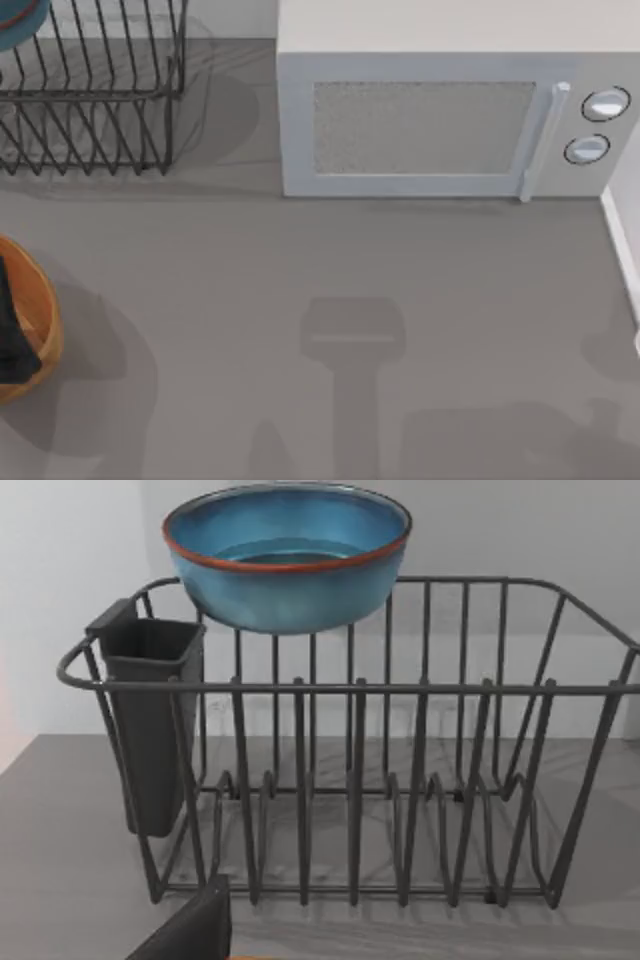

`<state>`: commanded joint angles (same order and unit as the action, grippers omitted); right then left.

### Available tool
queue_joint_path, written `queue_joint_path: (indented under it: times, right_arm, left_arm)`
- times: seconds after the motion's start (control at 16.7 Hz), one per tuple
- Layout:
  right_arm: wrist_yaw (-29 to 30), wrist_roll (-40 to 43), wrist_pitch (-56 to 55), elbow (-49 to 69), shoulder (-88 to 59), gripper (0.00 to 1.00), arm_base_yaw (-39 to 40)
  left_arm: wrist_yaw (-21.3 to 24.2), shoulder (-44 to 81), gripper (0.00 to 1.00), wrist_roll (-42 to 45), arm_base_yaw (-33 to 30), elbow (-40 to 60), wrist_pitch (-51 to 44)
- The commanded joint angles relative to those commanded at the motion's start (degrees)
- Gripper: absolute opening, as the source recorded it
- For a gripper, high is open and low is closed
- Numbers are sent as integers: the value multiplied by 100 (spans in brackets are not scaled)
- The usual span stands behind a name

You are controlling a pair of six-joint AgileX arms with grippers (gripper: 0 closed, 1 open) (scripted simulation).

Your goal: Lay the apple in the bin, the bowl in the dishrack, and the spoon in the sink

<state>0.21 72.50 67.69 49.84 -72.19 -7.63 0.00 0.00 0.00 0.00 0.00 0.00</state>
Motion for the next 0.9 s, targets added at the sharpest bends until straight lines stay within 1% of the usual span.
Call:
queue_joint_path:
  times: [0.24,0.36,0.48,0.66,0.9]
  right_arm:
    - [0,-5,7,42,-72,0,2]
    - [2,16,113,343,-332,0,-17]
    - [3,52,301,889,-816,0,-41]
    - [5,118,711,2158,-1865,0,-72]
    - [9,185,1422,4625,-3646,0,-101]
  left_arm:
    - [0,0,100,0,0,0,0]
    - [0,0,100,0,0,0,0]
    - [0,0,100,0,0,0,0]
    - [0,0,100,0,0,0,0]
    - [0,0,100,0,0,0,0]
